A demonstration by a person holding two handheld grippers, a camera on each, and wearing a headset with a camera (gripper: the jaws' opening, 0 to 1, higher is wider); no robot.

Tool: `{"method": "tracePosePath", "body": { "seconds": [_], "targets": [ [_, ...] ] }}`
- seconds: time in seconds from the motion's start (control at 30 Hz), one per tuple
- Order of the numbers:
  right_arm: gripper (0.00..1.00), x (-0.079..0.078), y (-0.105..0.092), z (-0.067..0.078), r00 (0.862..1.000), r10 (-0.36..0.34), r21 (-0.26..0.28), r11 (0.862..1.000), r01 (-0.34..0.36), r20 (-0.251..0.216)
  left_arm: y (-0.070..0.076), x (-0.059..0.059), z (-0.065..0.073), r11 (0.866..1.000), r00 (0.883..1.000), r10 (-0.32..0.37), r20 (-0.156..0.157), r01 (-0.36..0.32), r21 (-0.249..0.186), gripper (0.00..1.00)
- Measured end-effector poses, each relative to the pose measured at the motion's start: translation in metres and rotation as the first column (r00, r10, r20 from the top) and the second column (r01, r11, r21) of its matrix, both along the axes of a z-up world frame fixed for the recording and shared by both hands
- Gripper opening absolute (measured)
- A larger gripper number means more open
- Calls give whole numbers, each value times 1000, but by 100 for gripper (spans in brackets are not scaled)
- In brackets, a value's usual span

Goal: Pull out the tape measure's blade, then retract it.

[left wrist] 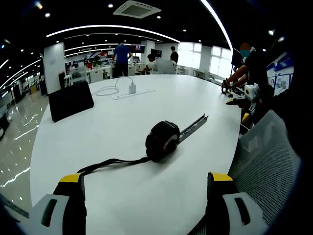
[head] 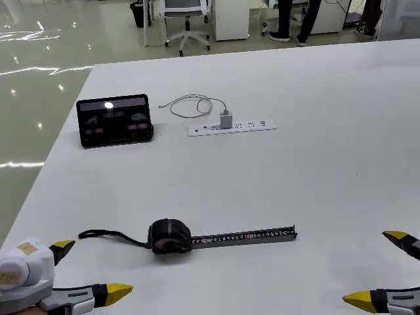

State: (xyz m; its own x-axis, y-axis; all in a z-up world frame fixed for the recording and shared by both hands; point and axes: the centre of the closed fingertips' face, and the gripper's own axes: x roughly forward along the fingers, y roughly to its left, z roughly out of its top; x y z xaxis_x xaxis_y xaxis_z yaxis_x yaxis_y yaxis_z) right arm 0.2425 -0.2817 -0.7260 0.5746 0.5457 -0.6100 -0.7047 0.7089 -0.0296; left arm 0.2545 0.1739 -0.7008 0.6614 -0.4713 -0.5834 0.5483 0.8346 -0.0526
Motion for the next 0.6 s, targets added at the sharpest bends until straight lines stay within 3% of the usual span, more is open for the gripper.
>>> {"method": "tracePosePath", "body": {
  "seconds": [0.6],
  "targets": [
    [100, -11, 3, -1, 1000, -1, 3, 1000, 1, -11, -8, 5, -5, 1000, 1000, -17, 3, 17, -4, 100]
  ]
}}
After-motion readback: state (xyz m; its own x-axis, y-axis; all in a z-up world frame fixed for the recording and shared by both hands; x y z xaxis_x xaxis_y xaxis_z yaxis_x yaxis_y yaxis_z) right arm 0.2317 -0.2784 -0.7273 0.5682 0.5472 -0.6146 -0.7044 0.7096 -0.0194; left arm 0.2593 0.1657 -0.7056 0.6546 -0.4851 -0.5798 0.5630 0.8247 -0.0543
